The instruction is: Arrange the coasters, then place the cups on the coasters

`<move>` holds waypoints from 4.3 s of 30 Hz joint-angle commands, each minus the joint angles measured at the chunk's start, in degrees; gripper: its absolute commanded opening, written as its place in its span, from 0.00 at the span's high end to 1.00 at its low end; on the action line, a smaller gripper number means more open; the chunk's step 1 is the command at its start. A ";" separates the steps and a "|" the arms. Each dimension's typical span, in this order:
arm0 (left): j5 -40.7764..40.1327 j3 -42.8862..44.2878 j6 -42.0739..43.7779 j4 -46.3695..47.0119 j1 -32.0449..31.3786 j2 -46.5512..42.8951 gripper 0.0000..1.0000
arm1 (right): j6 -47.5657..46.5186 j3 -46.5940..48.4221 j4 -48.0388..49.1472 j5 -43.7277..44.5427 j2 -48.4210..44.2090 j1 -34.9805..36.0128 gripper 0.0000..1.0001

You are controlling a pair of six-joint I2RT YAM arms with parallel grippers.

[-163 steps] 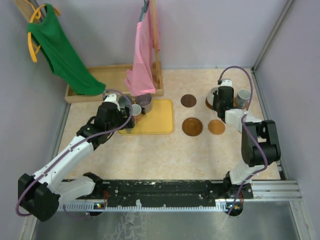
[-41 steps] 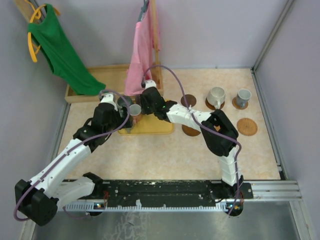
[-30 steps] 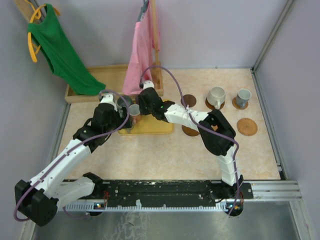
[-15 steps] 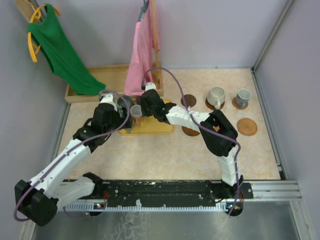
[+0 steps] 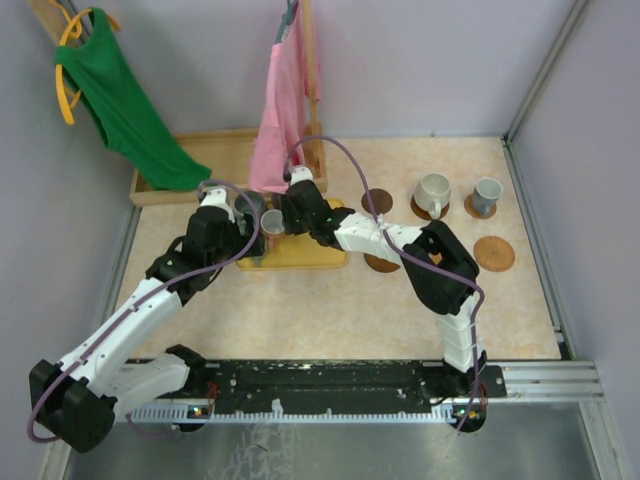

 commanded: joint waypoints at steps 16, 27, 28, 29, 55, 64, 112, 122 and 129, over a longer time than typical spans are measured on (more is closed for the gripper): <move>0.15 0.04 0.37 1.26 0.24 0.36 0.00 | -1.58 -1.53 4.77 1.21 -5.94 0.73 0.65; 0.15 -0.21 0.52 1.45 0.28 0.57 0.00 | -1.59 -2.92 4.11 2.21 -4.42 0.50 0.65; 0.16 -0.21 0.52 1.47 0.33 0.59 0.00 | -1.59 -2.77 4.14 2.12 -4.17 0.50 0.65; 0.15 -0.23 0.62 1.49 0.27 0.59 0.00 | -1.63 -2.48 4.11 2.02 -3.76 0.43 0.65; -0.15 -0.60 0.69 1.44 0.43 0.55 0.00 | -1.14 2.87 0.72 5.33 2.57 -2.17 0.70; 0.46 -0.54 0.37 1.85 0.40 1.10 0.00 | -2.83 3.49 0.27 3.75 2.54 -3.07 0.70; 1.53 -0.95 -0.73 2.38 0.60 0.96 0.00 | -1.76 -12.61 -0.29 8.14 -17.16 -2.74 1.00; 1.69 -0.75 -0.53 2.56 0.61 1.02 0.00 | -2.03 -12.84 -1.39 9.76 -22.71 -2.74 1.00; 1.80 -0.76 -0.36 2.75 0.60 1.02 0.00 | -2.99 -15.12 -4.39 11.66 -27.92 -3.23 1.00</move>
